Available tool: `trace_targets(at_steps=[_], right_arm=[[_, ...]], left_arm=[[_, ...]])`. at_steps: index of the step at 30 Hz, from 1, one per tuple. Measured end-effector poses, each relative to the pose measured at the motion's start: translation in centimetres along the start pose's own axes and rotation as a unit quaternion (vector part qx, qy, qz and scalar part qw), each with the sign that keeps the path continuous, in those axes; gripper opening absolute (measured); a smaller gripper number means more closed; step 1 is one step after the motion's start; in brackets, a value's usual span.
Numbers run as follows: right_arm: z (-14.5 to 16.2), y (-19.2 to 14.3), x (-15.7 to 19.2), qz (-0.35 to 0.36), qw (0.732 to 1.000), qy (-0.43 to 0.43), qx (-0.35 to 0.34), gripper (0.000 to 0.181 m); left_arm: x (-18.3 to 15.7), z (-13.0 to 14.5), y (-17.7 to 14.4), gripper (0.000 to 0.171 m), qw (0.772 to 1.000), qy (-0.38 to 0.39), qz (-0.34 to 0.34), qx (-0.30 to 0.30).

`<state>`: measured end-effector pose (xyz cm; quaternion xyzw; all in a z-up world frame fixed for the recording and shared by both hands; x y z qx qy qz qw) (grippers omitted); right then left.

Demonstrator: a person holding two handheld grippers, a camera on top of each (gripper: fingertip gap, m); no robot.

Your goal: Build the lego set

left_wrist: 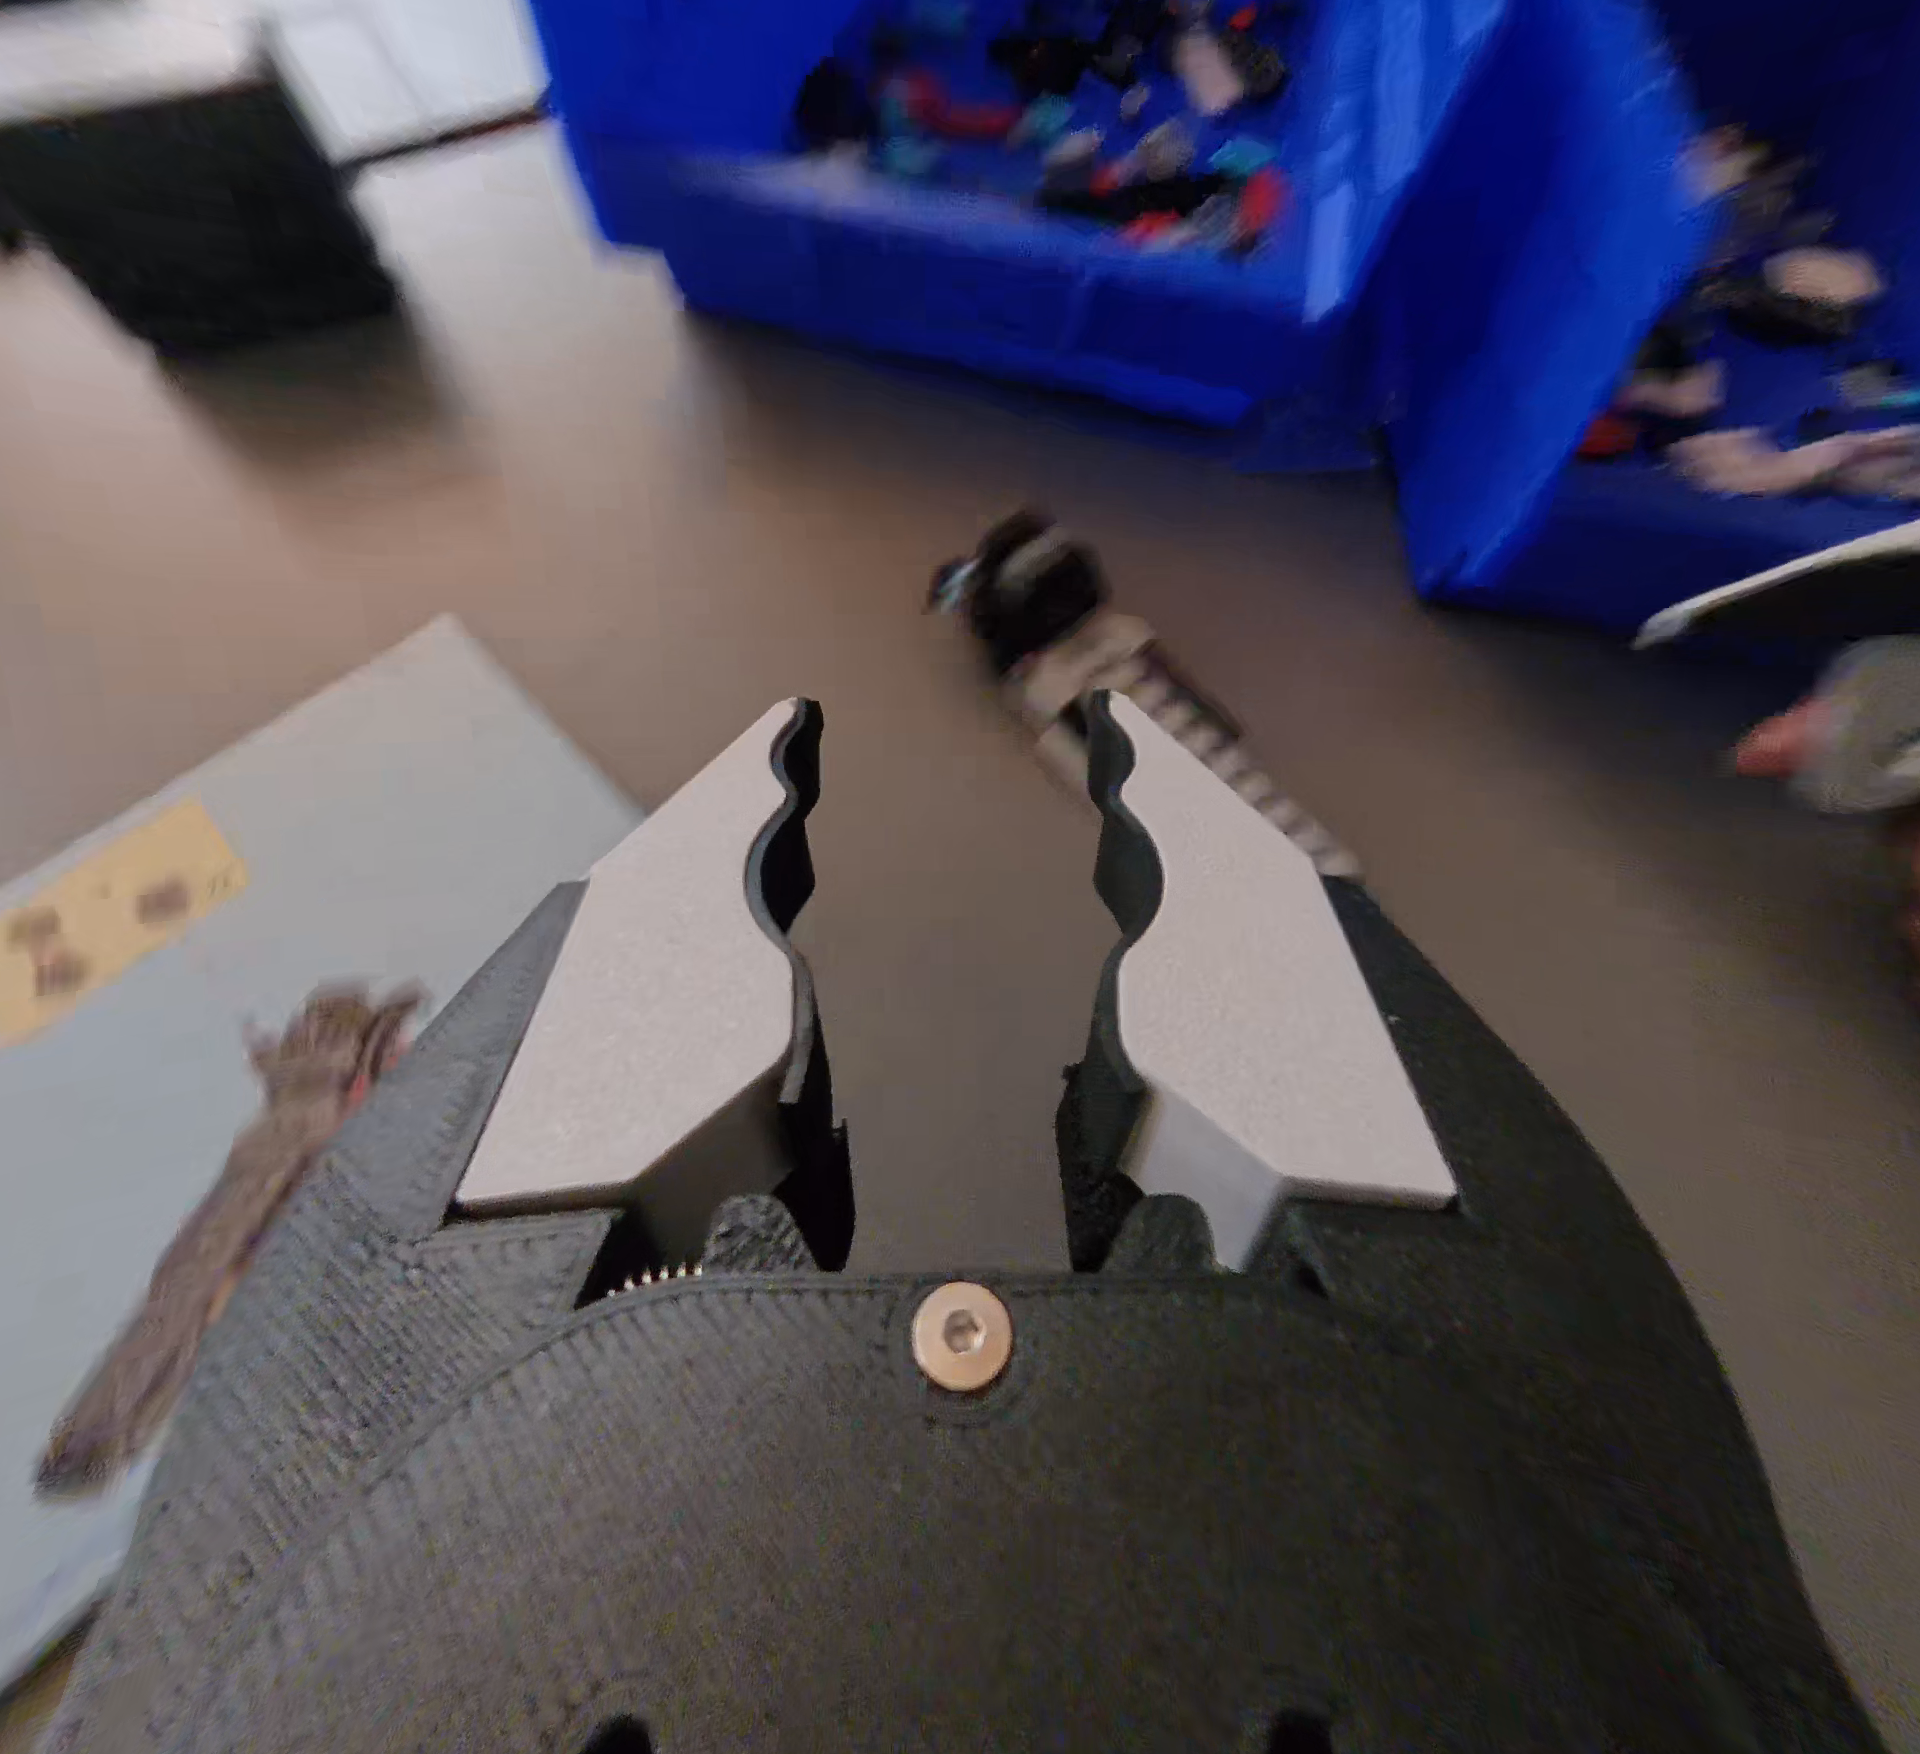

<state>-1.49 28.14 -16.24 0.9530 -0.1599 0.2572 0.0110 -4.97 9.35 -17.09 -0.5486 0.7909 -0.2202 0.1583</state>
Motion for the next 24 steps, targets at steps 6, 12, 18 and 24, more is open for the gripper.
trace_targets(at_steps=[6,12,18,24], right_arm=[[0.3,0.4,0.3,-0.008,1.000,-0.010,0.019,0.041],[0.5,0.6,0.7,-0.036,0.999,-0.013,0.033,0.041],[0.6,0.5,1.2,-0.059,0.997,-0.019,0.038,0.041],[0.8,0.5,1.4,-0.068,0.996,-0.020,0.045,0.041]], left_arm=[[-10.1,-15.7,0.2,0.051,0.958,0.183,0.204,-0.078],[-22.3,-16.2,9.7,0.045,0.868,0.294,0.378,0.131],[-28.1,-10.9,13.8,0.029,0.775,0.368,0.444,0.259],[-29.2,-7.6,15.4,0.020,0.753,0.404,0.434,0.284]])
Point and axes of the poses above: each gripper's, where its closed fingertips meet, y out along the fingers, z out of its underside, x = y × z across the jaws, the point moved 7 cm from there along -y, back along the fingers, and after that the axes turned 5 degrees about -z, right-handed, at the moved point
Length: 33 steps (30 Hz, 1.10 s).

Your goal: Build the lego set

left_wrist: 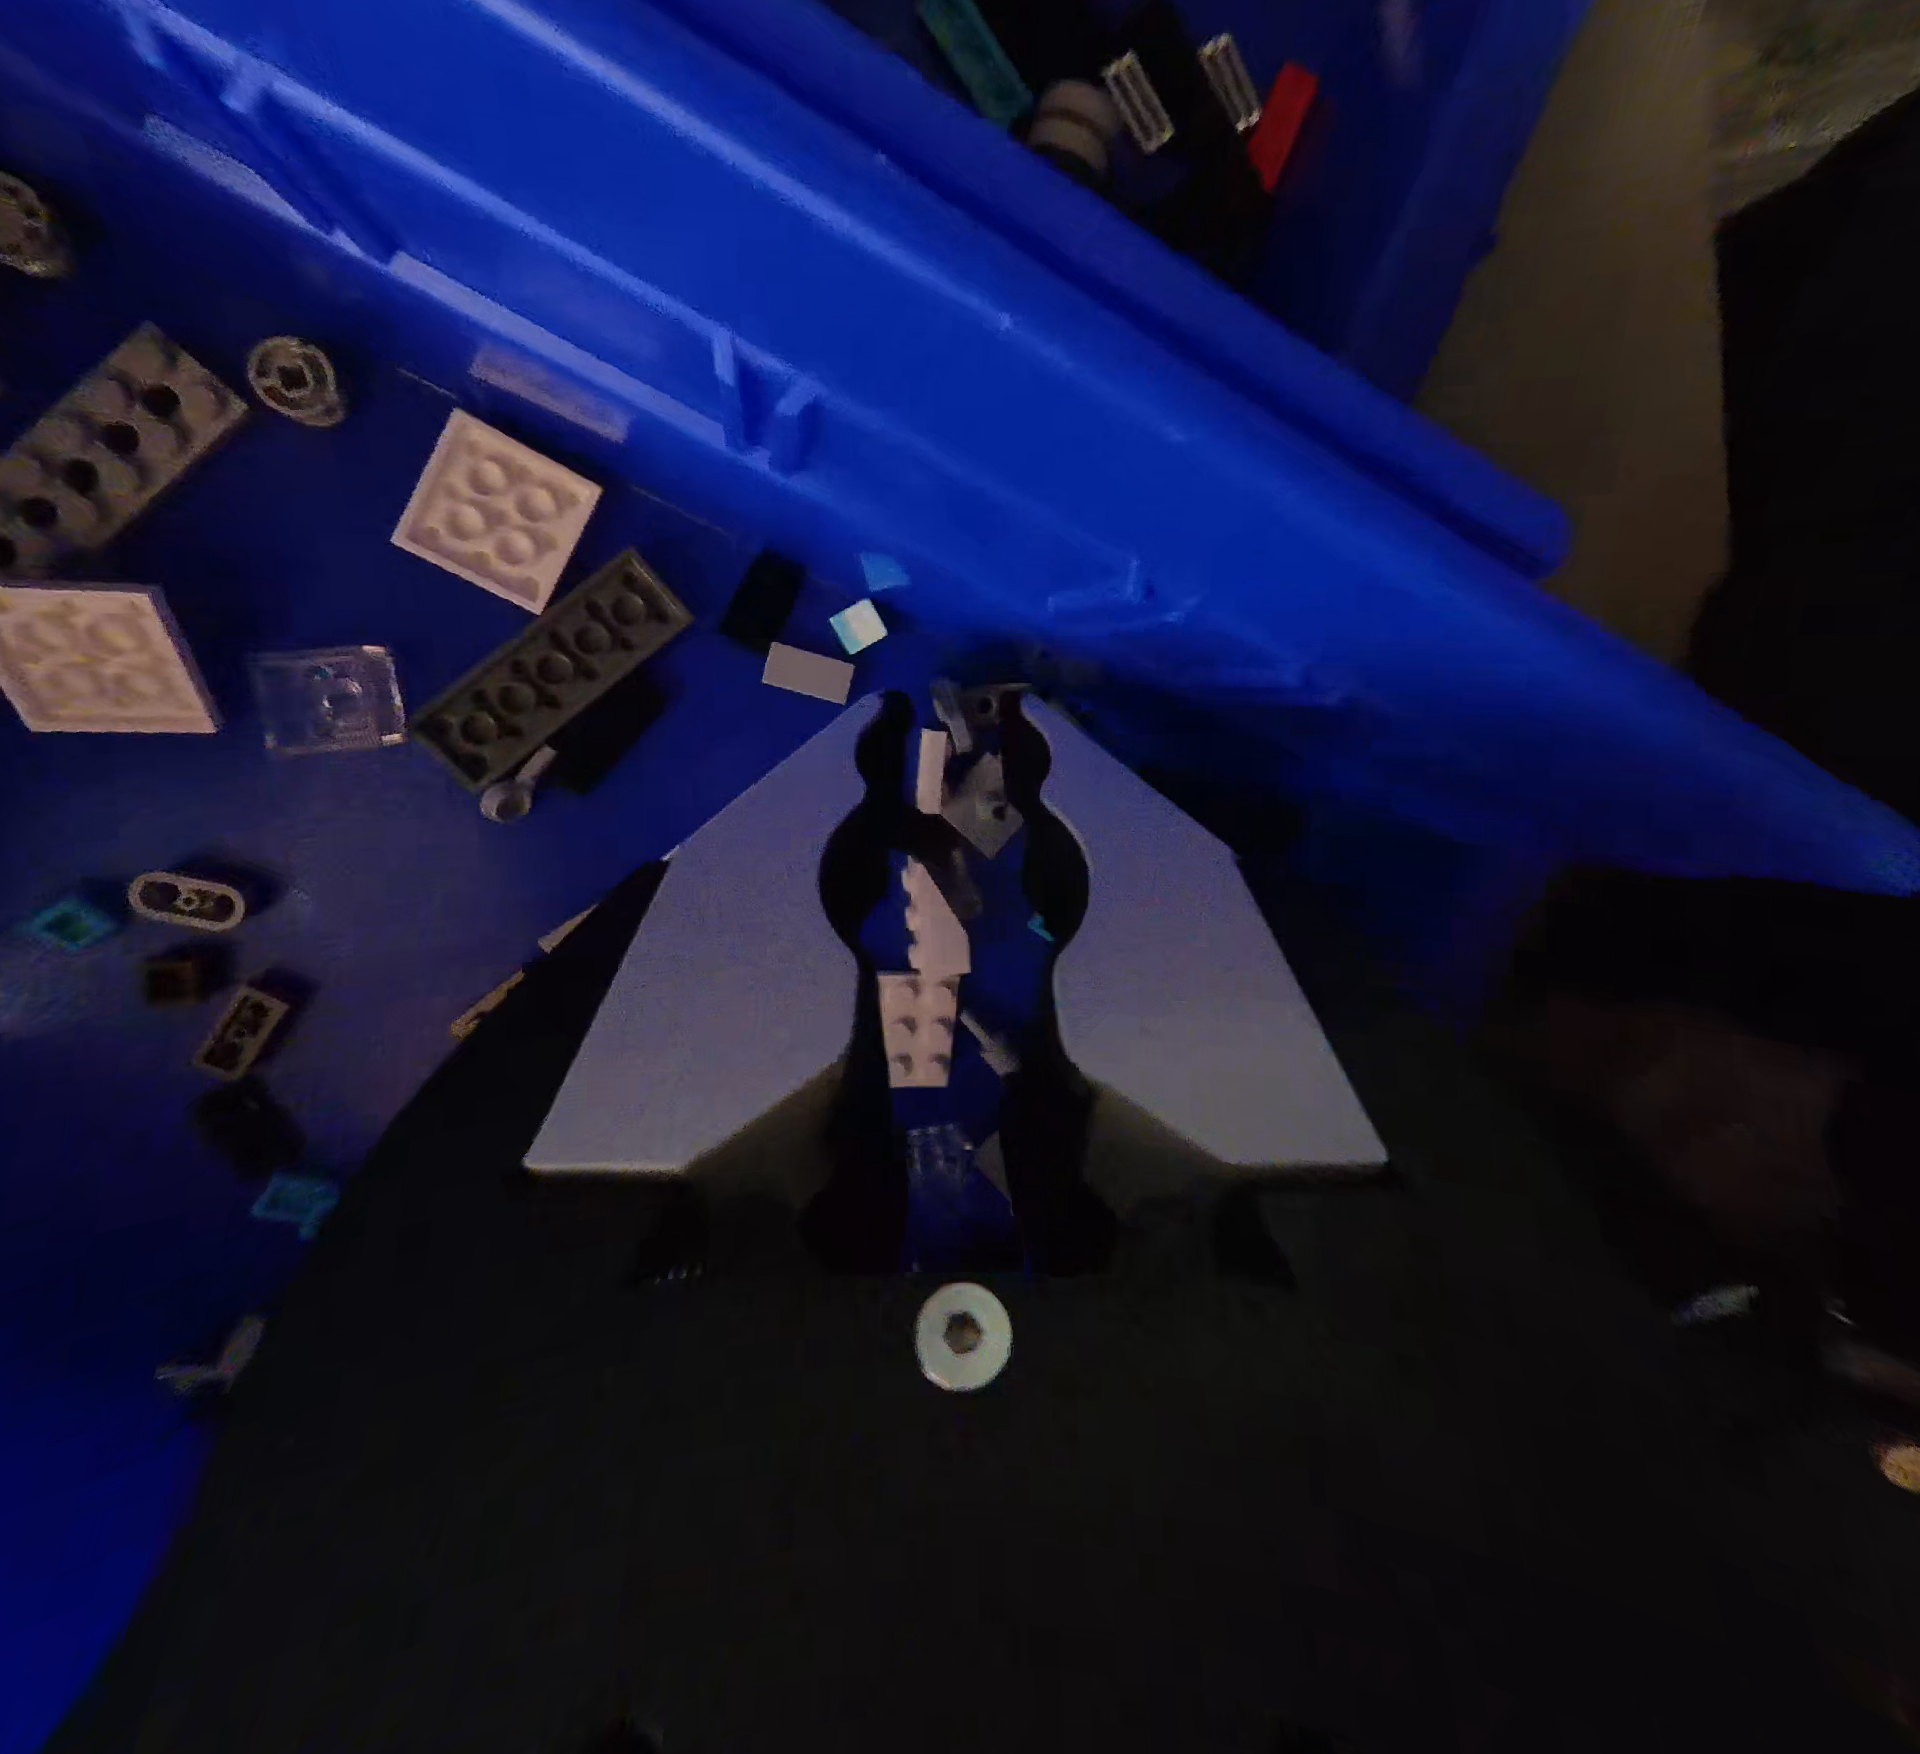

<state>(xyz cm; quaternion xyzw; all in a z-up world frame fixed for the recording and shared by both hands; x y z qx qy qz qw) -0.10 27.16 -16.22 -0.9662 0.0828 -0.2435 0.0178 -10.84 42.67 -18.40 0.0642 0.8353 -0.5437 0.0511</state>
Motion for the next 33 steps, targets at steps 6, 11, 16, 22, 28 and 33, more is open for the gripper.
trace_targets(at_steps=[6,11,16,22,28,33], right_arm=[[0.0,0.0,0.0,-0.003,1.000,0.002,0.001,0.041],[0.0,0.0,-0.1,-0.003,1.000,0.006,0.000,0.041],[0.0,0.0,-0.1,-0.003,1.000,0.009,0.001,0.041],[0.0,0.0,-0.2,-0.003,1.000,0.010,0.002,0.041],[0.1,0.1,-0.2,0.000,1.000,0.011,0.005,0.041],[0.1,0.1,-0.3,0.007,1.000,0.011,0.007,0.041]], left_arm=[[0.2,0.1,0.6,0.007,1.000,0.021,-0.010,-0.001],[0.0,-0.1,-0.3,0.006,1.000,0.011,-0.008,-0.024],[-0.8,0.6,-5.6,0.006,0.992,-0.046,-0.018,-0.113],[-3.0,8.6,-14.6,0.006,0.953,-0.167,-0.110,-0.227],[-7.5,23.5,-16.9,0.006,0.879,-0.359,-0.214,-0.228],[-11.7,32.3,-14.2,0.006,0.826,-0.475,-0.248,-0.177]])
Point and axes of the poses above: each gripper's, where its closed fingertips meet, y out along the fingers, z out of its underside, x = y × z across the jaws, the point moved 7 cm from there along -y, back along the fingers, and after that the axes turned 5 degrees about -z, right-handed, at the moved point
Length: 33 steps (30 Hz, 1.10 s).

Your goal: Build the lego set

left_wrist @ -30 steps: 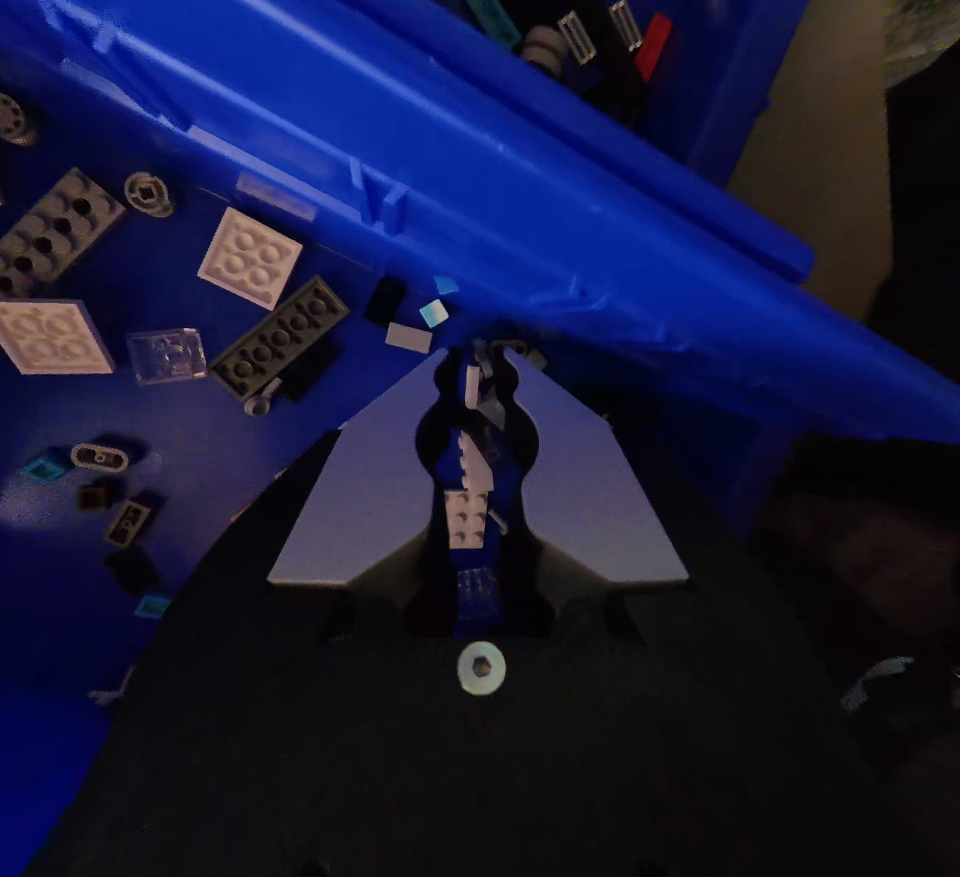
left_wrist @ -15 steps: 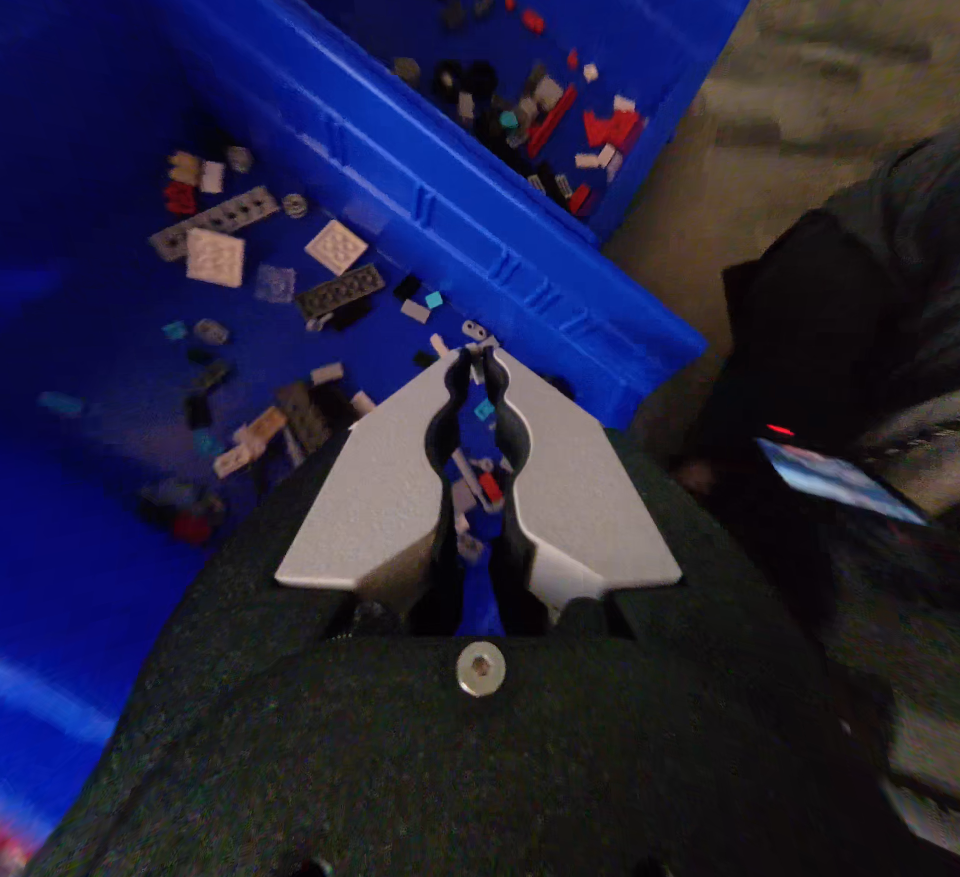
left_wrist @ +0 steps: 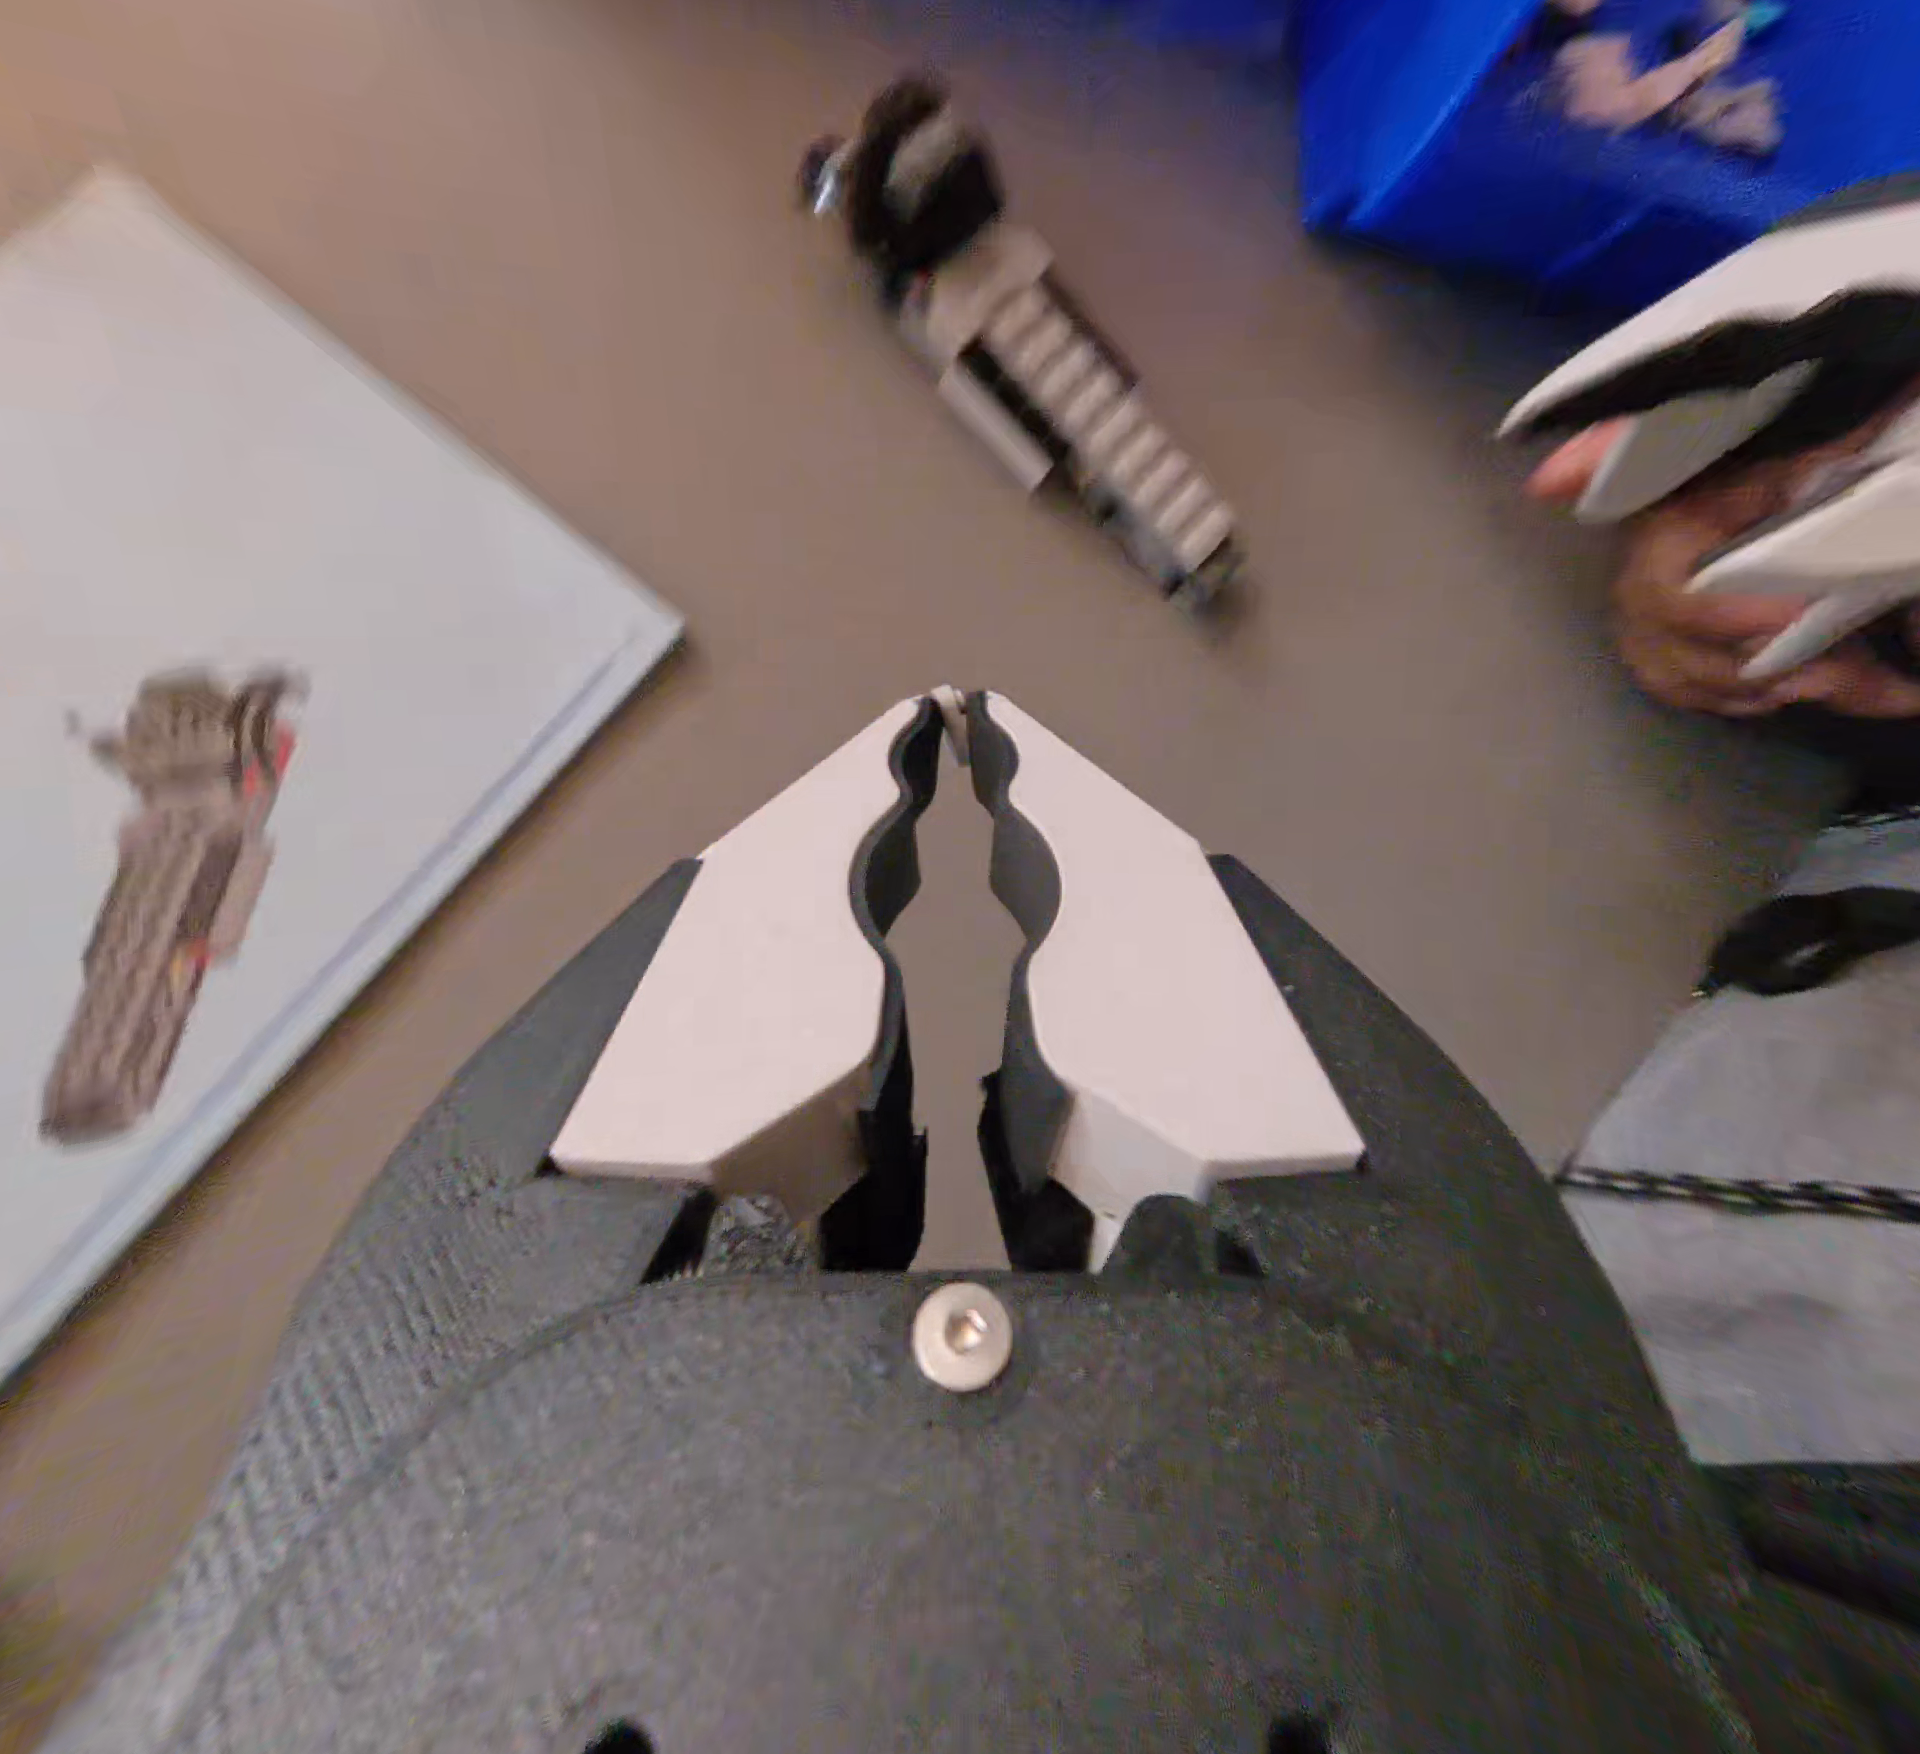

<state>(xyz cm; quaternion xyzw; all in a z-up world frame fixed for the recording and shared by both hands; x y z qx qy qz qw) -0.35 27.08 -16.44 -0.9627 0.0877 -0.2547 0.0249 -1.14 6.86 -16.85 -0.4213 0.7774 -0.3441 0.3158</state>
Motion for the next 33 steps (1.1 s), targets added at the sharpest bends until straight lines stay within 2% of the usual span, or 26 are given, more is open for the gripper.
trace_targets(at_steps=[3,6,14,20,27,33], right_arm=[[0.0,0.1,-0.1,0.004,1.000,0.001,0.003,0.041],[0.0,0.1,-0.1,0.006,1.000,0.001,0.003,0.041],[0.0,0.1,-0.1,0.007,1.000,0.001,0.003,0.040],[0.1,0.1,-0.1,0.007,1.000,0.001,0.004,0.040],[0.0,0.1,-0.1,0.006,1.000,0.001,0.004,0.040],[0.0,0.1,0.0,0.004,1.000,0.000,0.005,0.040]], left_arm=[[0.9,2.9,0.2,0.006,0.999,-0.024,-0.022,0.014],[1.1,4.1,0.5,0.006,0.999,-0.037,-0.029,0.010],[1.1,4.7,0.5,0.008,0.998,-0.055,-0.015,-0.027],[0.8,4.8,0.4,0.016,0.998,-0.053,-0.006,-0.039],[-0.3,2.4,-1.3,0.020,0.996,-0.038,0.019,-0.081],[-4.3,-2.9,-3.5,0.020,0.989,0.024,0.089,-0.116]])
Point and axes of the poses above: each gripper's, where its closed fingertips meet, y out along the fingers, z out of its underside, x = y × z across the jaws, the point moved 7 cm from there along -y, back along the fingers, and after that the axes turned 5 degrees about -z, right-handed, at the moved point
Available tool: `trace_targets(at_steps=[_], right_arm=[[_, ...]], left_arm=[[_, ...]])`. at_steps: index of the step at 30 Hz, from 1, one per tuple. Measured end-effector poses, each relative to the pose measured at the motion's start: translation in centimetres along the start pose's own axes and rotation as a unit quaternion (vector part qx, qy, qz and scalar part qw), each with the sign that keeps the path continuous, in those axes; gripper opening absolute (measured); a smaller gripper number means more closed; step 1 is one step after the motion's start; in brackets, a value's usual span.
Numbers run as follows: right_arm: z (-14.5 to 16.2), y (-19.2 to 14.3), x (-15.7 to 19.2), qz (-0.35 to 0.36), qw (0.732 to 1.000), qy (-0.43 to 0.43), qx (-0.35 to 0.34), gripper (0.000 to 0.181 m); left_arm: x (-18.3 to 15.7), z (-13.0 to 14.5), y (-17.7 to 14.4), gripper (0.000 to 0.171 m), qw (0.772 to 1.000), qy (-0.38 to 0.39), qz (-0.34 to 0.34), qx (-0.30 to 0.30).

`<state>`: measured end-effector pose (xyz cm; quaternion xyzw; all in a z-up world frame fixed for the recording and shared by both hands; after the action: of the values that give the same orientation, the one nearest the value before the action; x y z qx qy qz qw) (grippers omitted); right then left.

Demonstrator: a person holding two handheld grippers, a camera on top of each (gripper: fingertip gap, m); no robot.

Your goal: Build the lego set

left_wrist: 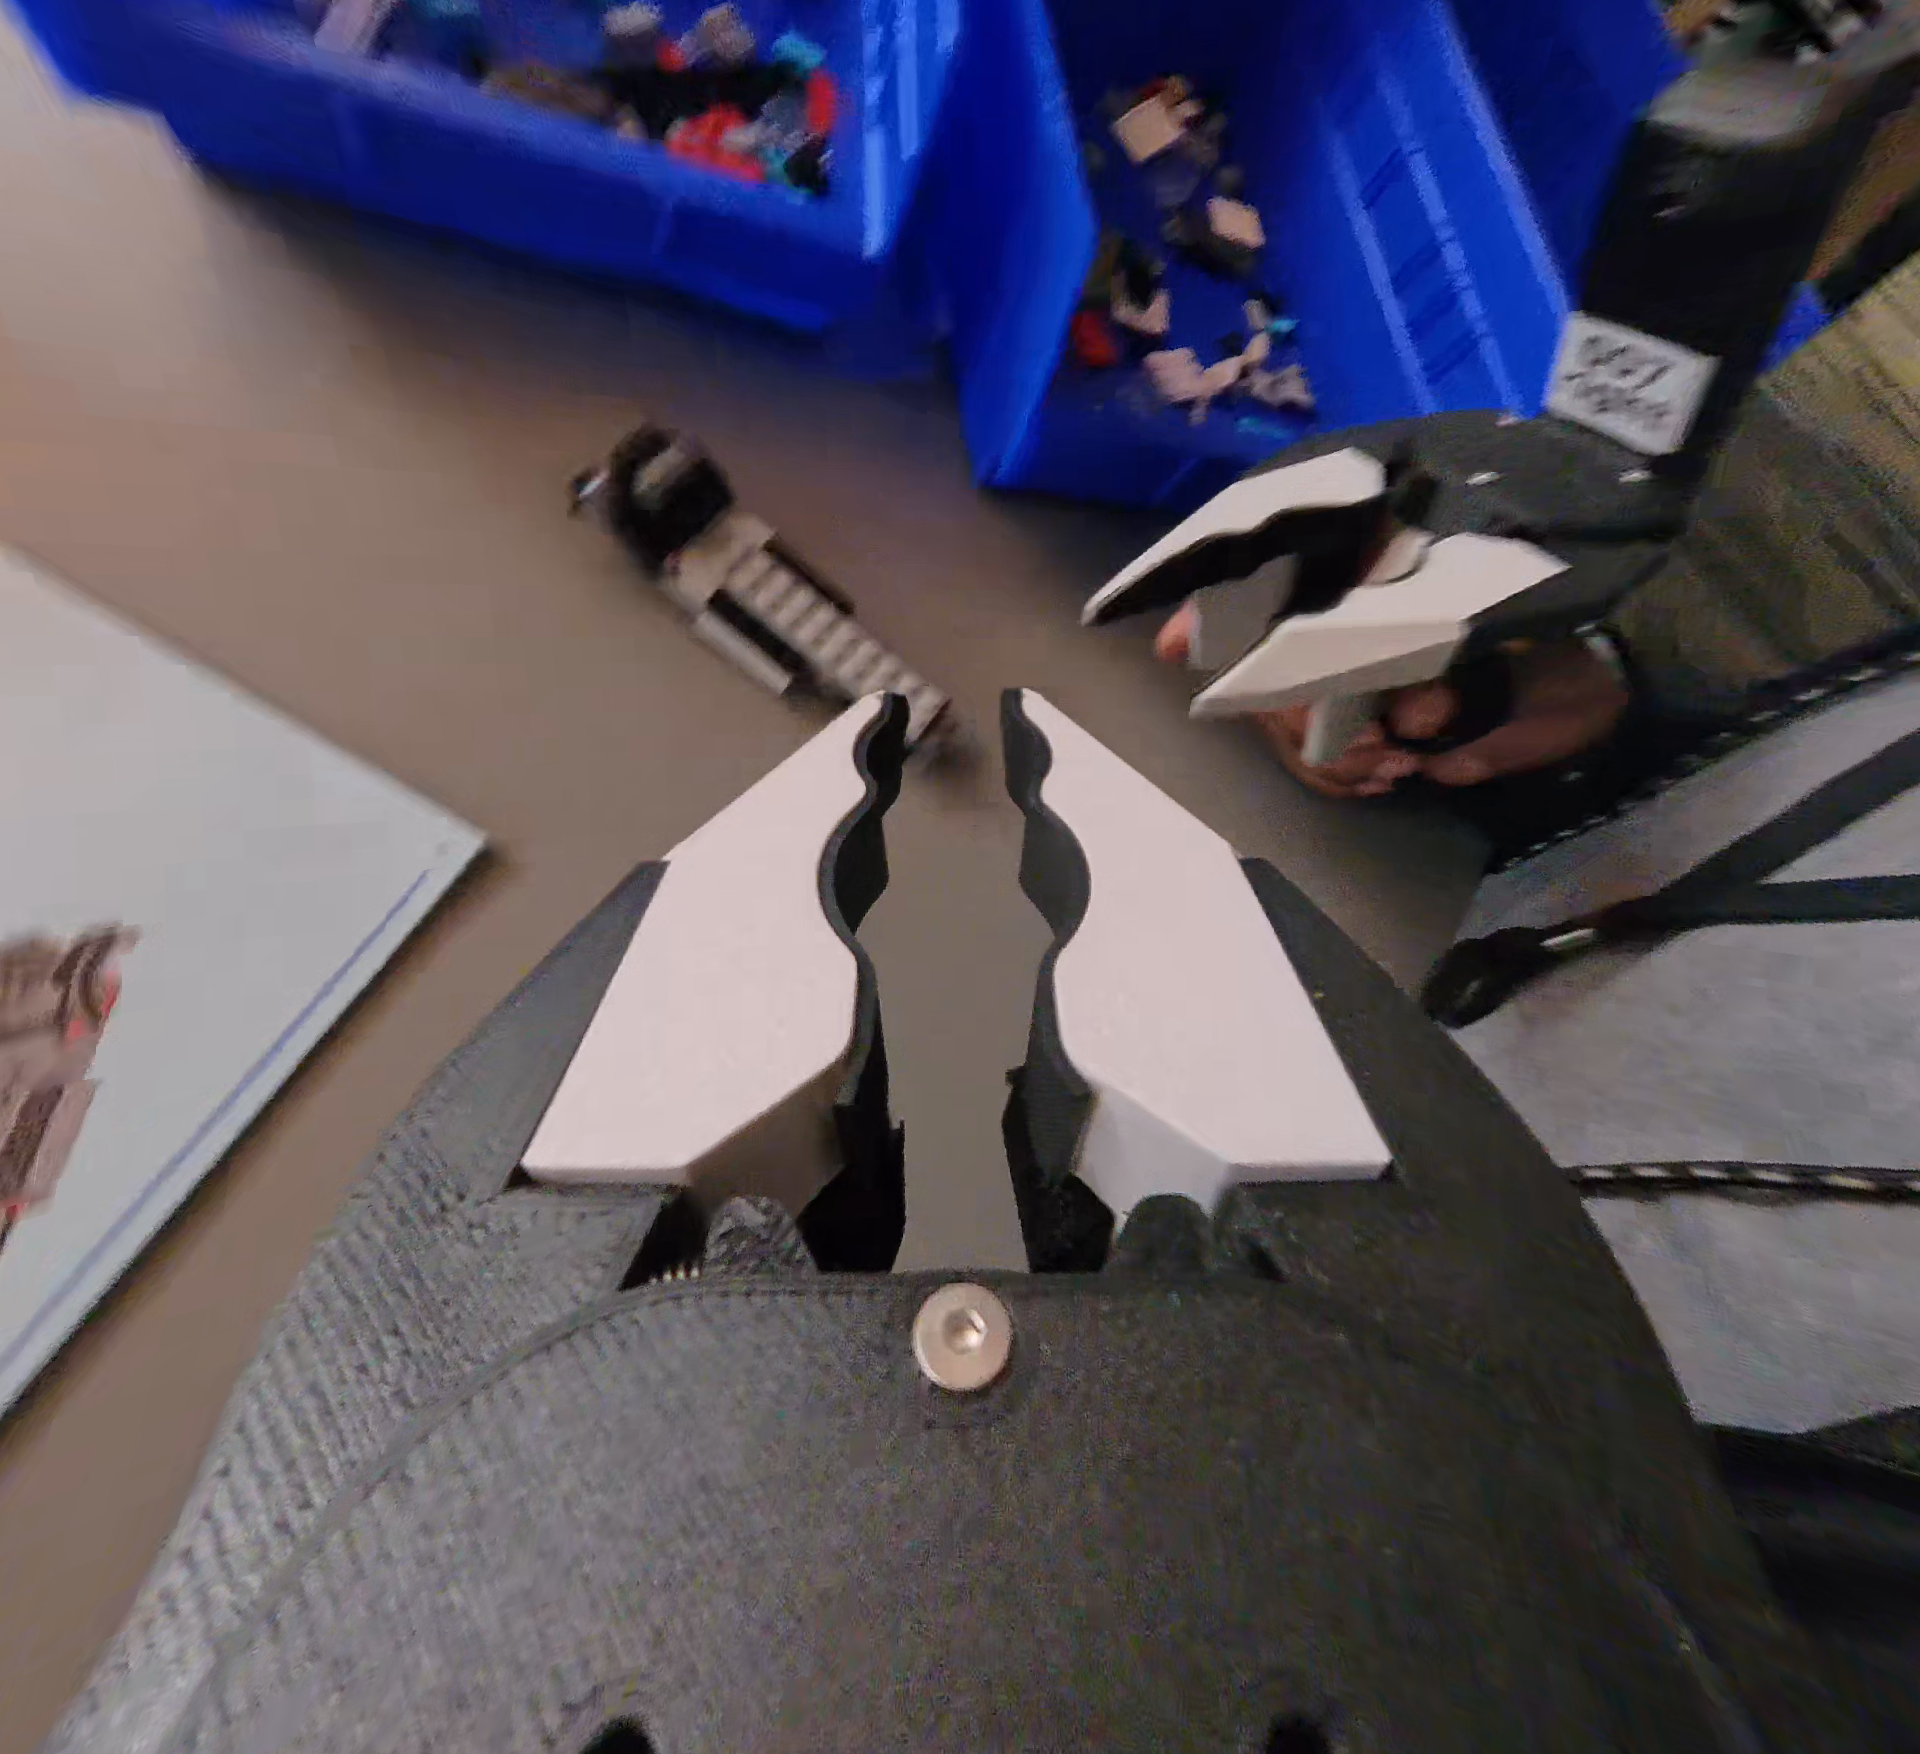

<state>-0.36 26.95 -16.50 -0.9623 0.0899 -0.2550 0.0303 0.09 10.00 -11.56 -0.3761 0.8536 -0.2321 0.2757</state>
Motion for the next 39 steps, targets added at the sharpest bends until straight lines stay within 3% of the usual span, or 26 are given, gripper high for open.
trace_targets(at_steps=[11,15,20,24,29,33,39], right_arm=[[0.1,0.2,0.4,-0.016,1.000,-0.006,0.007,0.040],[0.3,0.3,1.0,-0.046,0.999,-0.014,0.017,0.040],[0.9,0.8,2.3,-0.099,0.994,-0.021,0.043,0.040],[0.9,0.7,2.4,-0.102,0.994,-0.020,0.039,0.040],[1.0,0.7,2.6,-0.110,0.993,-0.021,0.045,0.041],[1.1,0.7,2.7,-0.114,0.992,-0.021,0.046,0.041],[1.1,0.6,2.8,-0.120,0.992,-0.019,0.047,0.041]], left_arm=[[-6.4,-8.7,3.8,0.020,0.985,0.124,0.118,0.007],[-8.6,-12.2,7.4,0.020,0.969,0.197,0.149,0.026],[-12.5,-14.9,14.4,0.020,0.935,0.278,0.203,0.089],[-15.7,-13.9,20.6,0.021,0.899,0.329,0.240,0.161],[-17.6,-10.5,26.5,0.021,0.861,0.361,0.261,0.244],[-17.3,-8.6,28.9,0.021,0.846,0.386,0.246,0.274],[-17.0,-7.2,29.6,0.021,0.831,0.416,0.245,0.275]])
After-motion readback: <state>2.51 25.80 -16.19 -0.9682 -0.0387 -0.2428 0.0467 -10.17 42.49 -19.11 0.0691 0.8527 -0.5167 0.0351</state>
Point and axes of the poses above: each gripper's, where its closed fingertips meet, y out along the fingers, z out of its underside, x = y × z across the jaws, the point moved 7 cm from there along -y, back along the fingers, and after that the axes turned 5 degrees about -z, right-handed, at the moved point
